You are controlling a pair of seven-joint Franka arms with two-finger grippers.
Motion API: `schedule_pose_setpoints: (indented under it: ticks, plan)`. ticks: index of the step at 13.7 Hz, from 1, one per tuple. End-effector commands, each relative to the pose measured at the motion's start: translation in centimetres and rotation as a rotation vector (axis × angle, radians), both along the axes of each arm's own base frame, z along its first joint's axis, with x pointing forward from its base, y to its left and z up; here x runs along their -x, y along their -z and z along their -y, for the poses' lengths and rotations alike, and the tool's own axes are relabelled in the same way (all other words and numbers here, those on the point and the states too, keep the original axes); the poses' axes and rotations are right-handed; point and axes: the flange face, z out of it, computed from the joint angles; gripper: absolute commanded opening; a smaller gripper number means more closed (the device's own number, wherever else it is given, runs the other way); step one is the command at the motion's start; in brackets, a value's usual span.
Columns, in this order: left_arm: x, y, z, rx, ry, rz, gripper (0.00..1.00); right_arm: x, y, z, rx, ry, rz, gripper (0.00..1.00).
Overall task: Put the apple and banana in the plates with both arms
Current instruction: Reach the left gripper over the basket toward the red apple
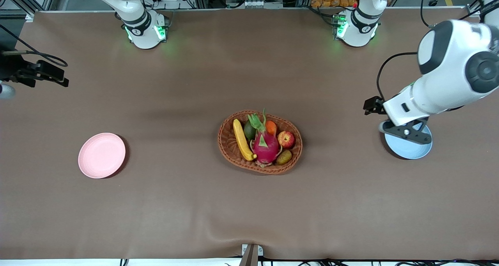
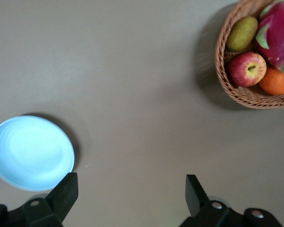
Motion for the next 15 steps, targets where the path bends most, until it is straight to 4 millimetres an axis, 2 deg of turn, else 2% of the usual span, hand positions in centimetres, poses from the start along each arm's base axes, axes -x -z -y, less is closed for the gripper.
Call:
schedule_pose_setpoints:
  ticks: [1,4,5,7,10,13,15]
  plan:
    - [-0.4,2.9,3.2,0.04,0.067,0.01,1.0,-0.1,0.2,-0.1,0.007,0.011,0.0,1.0]
    - [-0.7,6.4,7.4,0.077,0.126,0.032,1.0,-0.1,0.3,-0.2,0.007,0.01,-0.002,1.0]
    - [-0.9,7.7,8.0,0.082,0.136,0.031,1.0,-0.1,0.3,-0.2,0.007,0.01,-0.002,1.0]
    - [-0.5,9.0,10.4,0.088,0.171,0.037,1.0,-0.1,0.4,-0.2,0.006,0.01,-0.003,1.0]
    - [0.0,11.4,12.9,0.108,0.199,0.085,1.0,-0.3,0.6,-0.4,-0.013,0.011,-0.006,1.0]
    - [0.4,12.7,15.7,0.129,0.233,0.122,1.0,-0.3,0.6,-0.7,-0.038,0.01,-0.006,1.0]
    - [1.6,14.9,17.9,0.135,0.273,0.146,1.0,-0.3,0.7,-0.5,-0.039,0.015,-0.007,1.0]
